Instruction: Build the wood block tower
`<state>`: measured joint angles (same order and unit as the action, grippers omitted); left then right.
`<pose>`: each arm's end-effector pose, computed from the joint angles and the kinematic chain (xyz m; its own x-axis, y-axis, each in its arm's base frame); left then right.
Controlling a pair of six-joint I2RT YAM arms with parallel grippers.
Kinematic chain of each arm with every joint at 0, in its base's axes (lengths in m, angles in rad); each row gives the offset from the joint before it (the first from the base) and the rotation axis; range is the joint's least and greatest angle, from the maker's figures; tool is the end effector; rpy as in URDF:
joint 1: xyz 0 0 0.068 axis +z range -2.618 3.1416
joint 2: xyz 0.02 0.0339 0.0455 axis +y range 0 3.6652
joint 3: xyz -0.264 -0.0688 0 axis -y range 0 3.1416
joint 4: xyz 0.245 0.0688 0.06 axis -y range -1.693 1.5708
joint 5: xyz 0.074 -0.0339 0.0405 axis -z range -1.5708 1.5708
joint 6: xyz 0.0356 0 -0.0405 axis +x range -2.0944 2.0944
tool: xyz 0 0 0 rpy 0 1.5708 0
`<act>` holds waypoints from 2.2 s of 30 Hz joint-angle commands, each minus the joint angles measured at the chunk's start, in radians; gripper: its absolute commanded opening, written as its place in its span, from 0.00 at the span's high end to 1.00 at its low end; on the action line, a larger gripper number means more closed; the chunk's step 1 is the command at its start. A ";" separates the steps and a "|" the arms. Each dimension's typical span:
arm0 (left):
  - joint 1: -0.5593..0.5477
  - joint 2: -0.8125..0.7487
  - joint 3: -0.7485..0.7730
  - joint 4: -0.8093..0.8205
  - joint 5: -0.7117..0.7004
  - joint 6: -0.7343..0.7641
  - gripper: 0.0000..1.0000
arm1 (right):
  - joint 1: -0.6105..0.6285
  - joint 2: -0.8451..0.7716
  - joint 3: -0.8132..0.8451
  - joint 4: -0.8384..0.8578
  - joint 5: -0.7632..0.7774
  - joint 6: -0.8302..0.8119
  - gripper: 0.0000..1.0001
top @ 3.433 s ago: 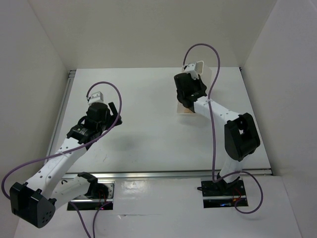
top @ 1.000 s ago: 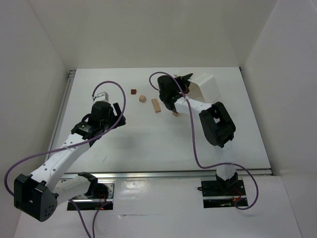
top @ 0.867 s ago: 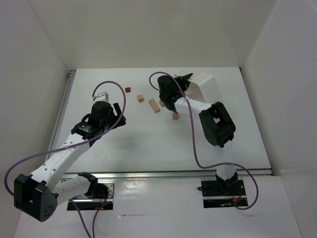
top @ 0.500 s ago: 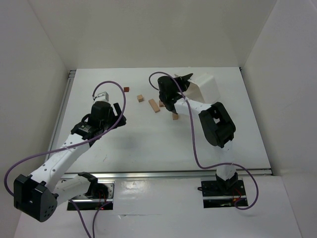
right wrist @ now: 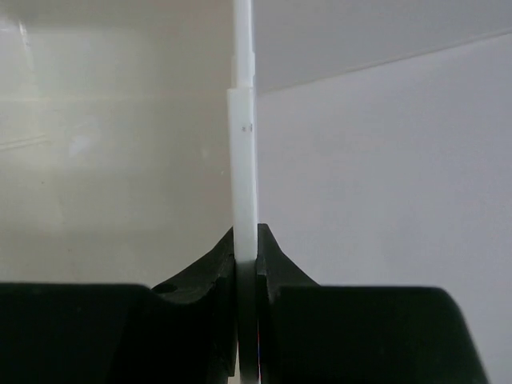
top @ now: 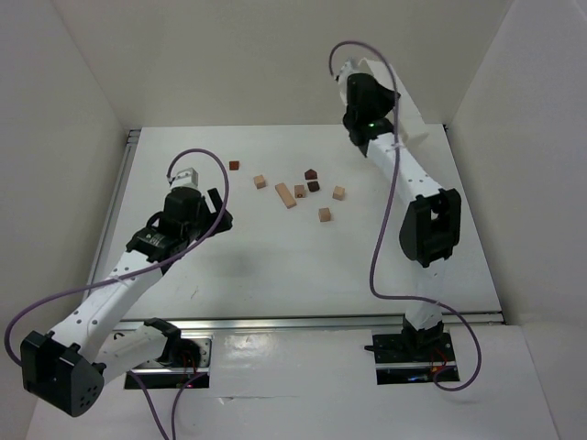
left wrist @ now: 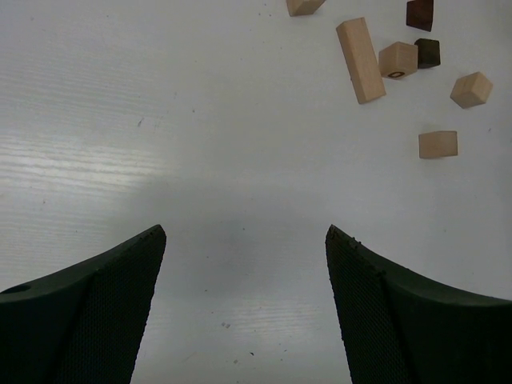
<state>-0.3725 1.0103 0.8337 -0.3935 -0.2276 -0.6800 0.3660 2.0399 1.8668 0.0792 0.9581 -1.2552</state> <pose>0.2105 -0.0736 0.2945 -0.5026 -0.4613 -0.7312 -0.1780 0.8828 -0.4347 0.4634 0.1464 0.3570 -0.5545 -0.7980 -0.2361 0.0890 0.2252 -0.9702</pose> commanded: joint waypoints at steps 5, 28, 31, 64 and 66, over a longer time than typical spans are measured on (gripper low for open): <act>0.000 -0.016 0.114 0.027 0.022 0.053 0.00 | -0.225 -0.145 0.006 -0.539 -0.774 0.956 1.00; 0.000 0.221 0.351 -0.025 0.001 0.140 0.00 | -0.556 0.189 0.130 -0.651 -1.260 1.106 1.00; 0.000 0.221 0.351 -0.025 -0.012 0.140 0.00 | -0.556 0.212 0.130 -0.631 -1.245 1.134 0.95; 0.000 0.013 0.242 -0.054 -0.027 0.094 0.00 | -0.262 -0.184 -0.241 -0.167 -1.398 1.238 0.00; 0.000 0.002 0.242 -0.065 -0.027 0.105 0.00 | -0.242 -0.170 -0.227 -0.218 -1.409 1.263 0.00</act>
<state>-0.3725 1.0527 1.0775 -0.4702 -0.2604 -0.5732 0.1165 1.8763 1.6295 -0.1886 -0.3519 -0.0669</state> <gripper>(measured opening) 0.999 0.999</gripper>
